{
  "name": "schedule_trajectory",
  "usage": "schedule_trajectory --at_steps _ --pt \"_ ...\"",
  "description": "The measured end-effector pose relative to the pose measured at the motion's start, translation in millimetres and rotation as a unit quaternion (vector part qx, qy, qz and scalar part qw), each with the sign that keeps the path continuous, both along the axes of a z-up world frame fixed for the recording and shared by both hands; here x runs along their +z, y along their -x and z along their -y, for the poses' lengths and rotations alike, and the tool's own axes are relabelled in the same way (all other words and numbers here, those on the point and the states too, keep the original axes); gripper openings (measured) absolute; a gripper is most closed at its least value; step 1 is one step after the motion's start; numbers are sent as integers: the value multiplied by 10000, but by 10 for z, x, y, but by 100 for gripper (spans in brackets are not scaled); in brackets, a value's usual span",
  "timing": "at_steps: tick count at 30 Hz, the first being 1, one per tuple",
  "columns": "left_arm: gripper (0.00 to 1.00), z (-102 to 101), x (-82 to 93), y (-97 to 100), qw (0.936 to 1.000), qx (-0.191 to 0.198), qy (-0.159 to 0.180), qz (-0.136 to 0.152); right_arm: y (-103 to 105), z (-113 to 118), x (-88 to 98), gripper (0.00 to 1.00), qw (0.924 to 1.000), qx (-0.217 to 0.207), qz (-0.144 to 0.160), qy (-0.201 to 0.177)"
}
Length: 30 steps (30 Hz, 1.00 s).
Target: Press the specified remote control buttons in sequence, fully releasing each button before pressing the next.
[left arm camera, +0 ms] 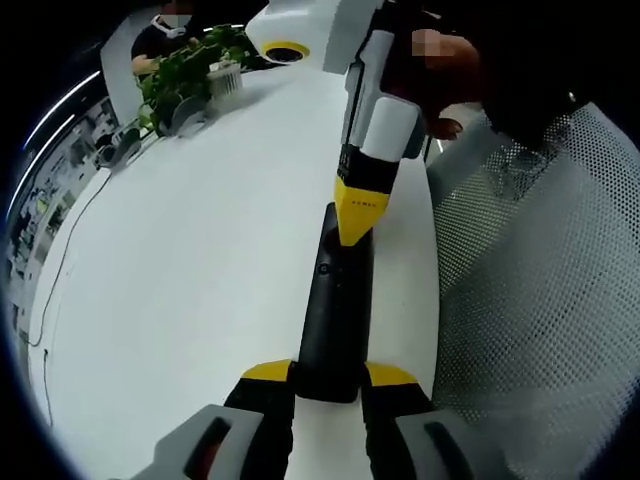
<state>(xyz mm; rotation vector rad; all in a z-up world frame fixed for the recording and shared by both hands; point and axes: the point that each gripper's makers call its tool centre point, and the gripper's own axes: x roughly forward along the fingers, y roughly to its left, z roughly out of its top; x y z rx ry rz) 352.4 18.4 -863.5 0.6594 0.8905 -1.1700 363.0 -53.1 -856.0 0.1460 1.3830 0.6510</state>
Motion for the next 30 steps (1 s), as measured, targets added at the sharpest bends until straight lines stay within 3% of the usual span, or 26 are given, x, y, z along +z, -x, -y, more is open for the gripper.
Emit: schedule_trajectory --at_steps 4,9,13,17,21,24,28,30 --pt "26 26 0 1 10000 -21 -34 19 -7 -3 -4 0 9999 -58 -113 81" --pt "26 55 0 1 10000 -28 -49 25 -2 -14 -8 0 9994 159 20 299" --pt "26 70 -2 -11 9996 286 16 43 1 0 -6 0 9993 265 -29 263" --pt "26 94 6 24 9990 423 -49 111 41 0 14 0 9984 287 434 214" --pt "26 93 12 71 9982 588 -93 102 36 2 7 0 9980 478 300 295" --pt "25 108 12 157 9966 825 -10 66 21 31 11 0 9991 266 182 270" --pt "24 209 7 226 9970 772 10 96 30 -113 69 0 9995 213 38 -211" --pt "24 207 5 218 9964 846 -46 76 35 -144 45 0 9994 308 20 -168"
